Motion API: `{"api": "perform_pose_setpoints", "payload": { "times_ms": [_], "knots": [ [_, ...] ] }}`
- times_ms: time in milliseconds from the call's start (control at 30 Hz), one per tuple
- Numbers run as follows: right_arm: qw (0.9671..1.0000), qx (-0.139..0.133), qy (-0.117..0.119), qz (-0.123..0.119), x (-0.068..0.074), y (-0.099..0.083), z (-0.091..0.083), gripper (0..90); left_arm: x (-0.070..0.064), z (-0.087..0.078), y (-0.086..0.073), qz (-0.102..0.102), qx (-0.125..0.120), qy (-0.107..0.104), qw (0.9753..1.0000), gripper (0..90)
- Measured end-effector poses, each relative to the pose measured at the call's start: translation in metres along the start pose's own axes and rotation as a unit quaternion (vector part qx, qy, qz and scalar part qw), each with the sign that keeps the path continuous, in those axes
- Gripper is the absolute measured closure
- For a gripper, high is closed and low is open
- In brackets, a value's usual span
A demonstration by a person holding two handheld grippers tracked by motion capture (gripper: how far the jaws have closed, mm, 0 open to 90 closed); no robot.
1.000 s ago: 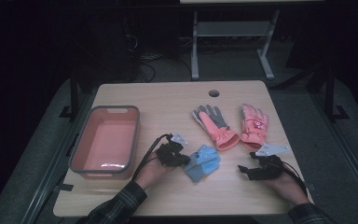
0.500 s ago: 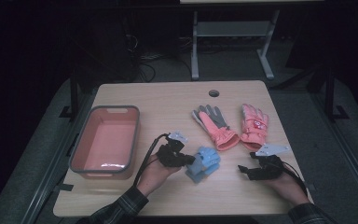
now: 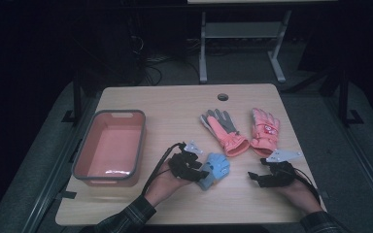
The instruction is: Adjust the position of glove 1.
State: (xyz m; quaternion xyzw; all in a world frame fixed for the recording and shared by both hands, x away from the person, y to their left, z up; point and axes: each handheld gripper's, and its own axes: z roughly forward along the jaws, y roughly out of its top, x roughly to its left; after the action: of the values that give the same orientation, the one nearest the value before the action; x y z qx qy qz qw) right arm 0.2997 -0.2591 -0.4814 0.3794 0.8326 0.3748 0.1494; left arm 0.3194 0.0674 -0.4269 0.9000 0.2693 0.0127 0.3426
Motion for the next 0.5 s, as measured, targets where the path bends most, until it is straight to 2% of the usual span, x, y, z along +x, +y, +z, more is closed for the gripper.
{"api": "perform_pose_setpoints", "payload": {
  "times_ms": [33, 67, 133, 233, 367, 500],
  "knots": [
    [1.0, 0.0, 0.0, 0.0, 0.0, 0.0, 0.0, 24.4, 0.0, 0.001, 0.002, 0.003, 0.0, -0.002, 1.0, 44.4],
    [1.0, 0.0, 0.0, 0.0, 0.0, 0.0, 0.0, 24.4, -0.001, 0.004, 0.004, 0.006, -0.002, -0.005, 1.0, 34.8],
    [1.0, 0.0, 0.0, 0.0, 0.0, 0.0, 0.0, 24.4, -0.001, 0.008, 0.008, 0.02, 0.004, -0.007, 0.9998, 31.8],
    [1.0, 0.0, 0.0, 0.0, 0.0, 0.0, 0.0, 24.4, -0.004, 0.018, 0.013, 0.024, 0.007, 0.0, 0.9997, 21.6],
    [1.0, 0.0, 0.0, 0.0, 0.0, 0.0, 0.0, 24.4, -0.006, 0.032, 0.018, 0.024, 0.013, 0.013, 0.9995, 14.6],
    [1.0, 0.0, 0.0, -0.001, 0.0, 0.0, 0.0, 24.4, -0.005, 0.043, 0.018, 0.026, 0.023, 0.028, 0.999, 13.8]
  ]
}}
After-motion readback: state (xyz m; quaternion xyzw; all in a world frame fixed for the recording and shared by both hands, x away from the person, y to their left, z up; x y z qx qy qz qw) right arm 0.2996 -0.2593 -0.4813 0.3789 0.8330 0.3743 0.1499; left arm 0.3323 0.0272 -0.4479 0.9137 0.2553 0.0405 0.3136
